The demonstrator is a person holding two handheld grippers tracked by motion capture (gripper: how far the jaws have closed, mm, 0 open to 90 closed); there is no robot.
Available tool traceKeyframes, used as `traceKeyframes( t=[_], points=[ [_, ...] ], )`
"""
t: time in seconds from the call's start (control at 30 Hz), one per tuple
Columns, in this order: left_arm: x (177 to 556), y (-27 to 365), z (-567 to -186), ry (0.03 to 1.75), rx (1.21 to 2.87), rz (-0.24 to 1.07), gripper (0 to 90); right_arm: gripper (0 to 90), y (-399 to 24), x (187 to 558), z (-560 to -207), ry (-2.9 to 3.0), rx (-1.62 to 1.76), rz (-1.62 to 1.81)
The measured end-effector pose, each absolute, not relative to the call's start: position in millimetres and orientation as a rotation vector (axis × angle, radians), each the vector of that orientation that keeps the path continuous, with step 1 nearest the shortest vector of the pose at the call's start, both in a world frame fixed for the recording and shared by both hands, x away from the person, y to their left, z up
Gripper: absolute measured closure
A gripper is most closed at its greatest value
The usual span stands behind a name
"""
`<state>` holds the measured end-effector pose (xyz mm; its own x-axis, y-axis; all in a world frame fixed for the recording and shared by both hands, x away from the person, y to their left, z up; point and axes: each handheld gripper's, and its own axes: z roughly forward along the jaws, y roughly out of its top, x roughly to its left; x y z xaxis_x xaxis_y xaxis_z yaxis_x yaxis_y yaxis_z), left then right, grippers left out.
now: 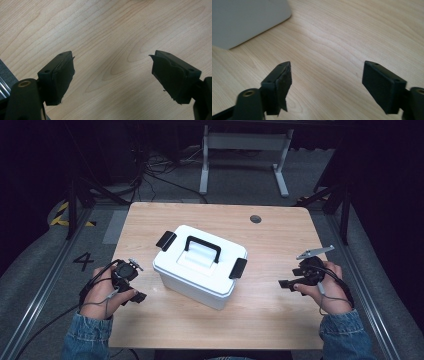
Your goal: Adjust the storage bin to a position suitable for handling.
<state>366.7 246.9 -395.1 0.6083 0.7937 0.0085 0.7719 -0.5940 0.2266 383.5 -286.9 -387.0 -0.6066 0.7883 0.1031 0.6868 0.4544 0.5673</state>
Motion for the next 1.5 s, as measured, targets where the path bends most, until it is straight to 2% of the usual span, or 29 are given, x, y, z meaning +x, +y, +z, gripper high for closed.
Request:
traceKeyframes(
  t=[0.17,0.53,0.77,1.27,1.5],
  points=[
    [367,247,-394,1.304,2.633,0.145,18.9,37.4,-286,384,-389,2.542,1.252,0.931],
    [367,250,-388,1.252,2.616,0.132,18.4,50.2,-282,386,-377,2.581,1.165,0.955],
    [369,247,-387,1.239,2.628,0.127,18.6,45.1,-275,390,-354,2.594,1.135,0.916],
    [372,245,-388,1.28,2.534,0.2,17.5,47.1,-227,398,-305,2.631,0.997,1.024],
    [379,247,-382,1.302,2.499,0.199,18.2,47.5,-204,404,-293,2.651,0.938,1.022]
  ],
)
